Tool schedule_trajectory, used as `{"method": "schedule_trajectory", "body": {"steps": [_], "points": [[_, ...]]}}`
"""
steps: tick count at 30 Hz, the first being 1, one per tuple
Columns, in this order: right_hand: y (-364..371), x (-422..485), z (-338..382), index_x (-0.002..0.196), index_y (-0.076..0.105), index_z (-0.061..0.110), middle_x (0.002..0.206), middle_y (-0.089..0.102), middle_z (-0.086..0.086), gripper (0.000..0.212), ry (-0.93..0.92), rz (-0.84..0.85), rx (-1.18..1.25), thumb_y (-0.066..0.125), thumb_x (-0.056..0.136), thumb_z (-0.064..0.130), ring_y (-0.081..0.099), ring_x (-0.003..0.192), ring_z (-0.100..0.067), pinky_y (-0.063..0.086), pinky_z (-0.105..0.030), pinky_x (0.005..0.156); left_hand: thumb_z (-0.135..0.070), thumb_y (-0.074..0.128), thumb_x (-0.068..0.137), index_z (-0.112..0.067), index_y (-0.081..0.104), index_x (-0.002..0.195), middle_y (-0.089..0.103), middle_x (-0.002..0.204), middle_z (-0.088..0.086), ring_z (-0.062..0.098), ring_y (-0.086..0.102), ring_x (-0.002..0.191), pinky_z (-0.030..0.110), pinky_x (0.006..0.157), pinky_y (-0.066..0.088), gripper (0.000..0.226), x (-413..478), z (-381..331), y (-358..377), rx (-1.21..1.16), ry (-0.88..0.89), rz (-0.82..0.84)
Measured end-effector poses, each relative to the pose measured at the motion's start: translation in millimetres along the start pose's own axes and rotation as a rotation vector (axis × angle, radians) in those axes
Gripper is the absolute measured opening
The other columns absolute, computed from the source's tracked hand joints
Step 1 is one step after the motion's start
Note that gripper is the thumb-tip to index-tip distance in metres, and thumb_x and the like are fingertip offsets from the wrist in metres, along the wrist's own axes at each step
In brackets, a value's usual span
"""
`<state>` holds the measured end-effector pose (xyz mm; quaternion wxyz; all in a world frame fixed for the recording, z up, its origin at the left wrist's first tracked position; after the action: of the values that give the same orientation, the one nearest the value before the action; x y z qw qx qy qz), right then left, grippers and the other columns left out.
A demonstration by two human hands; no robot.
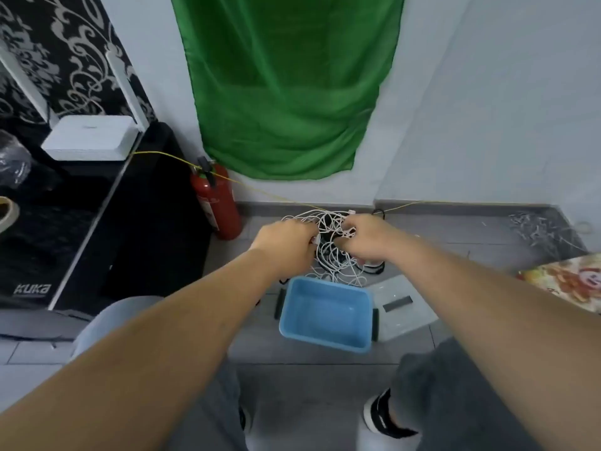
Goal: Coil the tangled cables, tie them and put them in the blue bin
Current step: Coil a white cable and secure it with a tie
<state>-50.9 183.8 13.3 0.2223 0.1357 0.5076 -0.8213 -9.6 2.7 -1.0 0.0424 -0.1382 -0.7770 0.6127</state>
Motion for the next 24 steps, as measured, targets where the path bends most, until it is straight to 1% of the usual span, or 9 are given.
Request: {"method": "schedule_trajectory", "body": {"steps": [3, 5, 8, 10, 12, 16, 20, 22, 24], "points": [[4.6, 16.2, -5.4, 0.107, 0.066, 0.020, 0.090, 0.072, -0.006, 0.023, 0.071, 0.035, 0.004, 0.062, 0.097, 0.039, 0.075, 0.067, -0.021, 0.059, -0.035, 0.067, -0.029, 0.047, 0.096, -0.021, 0.055, 0.108, 0.067, 0.110, 0.008, 0.036, 0.064, 0.099, 0.036, 0.069, 0.041, 0.016, 12.8, 2.8, 10.6, 0.039, -0.024, 0.059], [8.2, 35.0, -12.2, 0.097, 0.066, 0.020, 0.089, 0.072, -0.007, 0.020, 0.111, 0.058, 0.057, 0.061, 0.097, 0.039, 0.076, 0.069, -0.023, 0.061, -0.039, 0.066, -0.026, 0.049, 0.095, -0.021, 0.055, 0.110, 0.067, 0.112, 0.007, 0.034, 0.064, 0.100, 0.036, 0.070, 0.041, 0.016, 28.4, 1.7, 21.6, 0.042, -0.050, 0.110], [11.0, 64.0, -18.8, 0.120, 0.063, 0.013, 0.095, 0.069, -0.006, 0.029, 0.094, -0.017, 0.086, 0.063, 0.096, 0.031, 0.070, 0.076, -0.024, 0.049, -0.028, 0.059, -0.021, 0.053, 0.093, -0.022, 0.055, 0.117, 0.065, 0.118, 0.006, 0.033, 0.065, 0.106, 0.038, 0.073, 0.045, 0.024, 62.6, 0.7, 36.5, 0.028, -0.037, 0.157], [19.7, 89.6, -28.0, 0.135, 0.055, 0.015, 0.118, 0.067, -0.012, 0.042, 0.084, -0.082, 0.042, 0.062, 0.096, 0.029, 0.068, 0.098, -0.028, 0.045, -0.029, 0.071, -0.017, 0.055, 0.092, -0.021, 0.055, 0.122, 0.063, 0.122, 0.006, 0.032, 0.065, 0.109, 0.040, 0.075, 0.048, 0.030, 87.3, 3.0, 52.6, 0.041, -0.027, 0.195], [33.2, 116.5, -44.5, 0.138, 0.050, 0.019, 0.129, 0.065, -0.012, 0.045, 0.101, -0.096, -0.039, 0.060, 0.097, 0.034, 0.064, 0.112, -0.033, 0.043, -0.033, 0.079, -0.016, 0.056, 0.091, -0.020, 0.055, 0.126, 0.061, 0.125, 0.006, 0.032, 0.064, 0.111, 0.043, 0.080, 0.051, 0.035, 107.8, 9.3, 73.7, 0.057, -0.015, 0.250], [68.7, 165.7, -84.4, 0.133, 0.050, 0.020, 0.131, 0.059, -0.010, 0.043, 0.162, -0.022, -0.156, 0.060, 0.093, 0.033, 0.062, 0.113, -0.033, 0.053, -0.045, 0.090, -0.014, 0.057, 0.092, -0.019, 0.053, 0.132, 0.061, 0.125, 0.006, 0.030, 0.063, 0.112, 0.042, 0.080, 0.051, 0.041, 135.3, 29.5, 118.4, 0.069, -0.056, 0.379], [106.7, 198.9, -117.9, 0.150, 0.033, 0.025, 0.144, 0.044, -0.009, 0.064, 0.194, 0.075, -0.233, 0.061, 0.093, 0.017, 0.058, 0.120, -0.035, 0.050, -0.045, 0.084, -0.012, 0.055, 0.093, -0.018, 0.053, 0.132, 0.060, 0.125, 0.008, 0.031, 0.061, 0.114, 0.044, 0.087, 0.052, 0.040, 152.8, 40.1, 151.9, 0.090, -0.090, 0.490], [123.3, 212.3, -127.7, 0.157, 0.024, 0.035, 0.150, 0.039, -0.006, 0.076, 0.176, 0.118, -0.262, 0.057, 0.093, 0.012, 0.058, 0.121, -0.035, 0.047, -0.040, 0.076, -0.014, 0.056, 0.093, -0.019, 0.052, 0.131, 0.060, 0.125, 0.007, 0.030, 0.061, 0.114, 0.043, 0.086, 0.053, 0.039, 164.1, 41.4, 161.4, 0.068, -0.097, 0.485], [136.3, 221.0, -135.4, 0.156, 0.023, 0.045, 0.147, 0.041, -0.004, 0.075, 0.180, 0.152, -0.273, 0.054, 0.095, 0.014, 0.060, 0.118, -0.033, 0.046, -0.036, 0.070, -0.018, 0.056, 0.094, -0.022, 0.051, 0.133, 0.060, 0.126, 0.006, 0.030, 0.061, 0.114, 0.045, 0.087, 0.054, 0.039, 172.4, 42.0, 167.9, 0.044, -0.112, 0.480]]}}
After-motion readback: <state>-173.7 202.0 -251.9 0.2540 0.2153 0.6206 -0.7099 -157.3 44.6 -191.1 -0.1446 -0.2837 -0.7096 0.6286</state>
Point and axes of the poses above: each hand's wrist, its own x-axis towards the middle knuckle, its own y-axis out of the palm, z = x × y, the point moved 1 cm from there along x, towards the middle knuckle
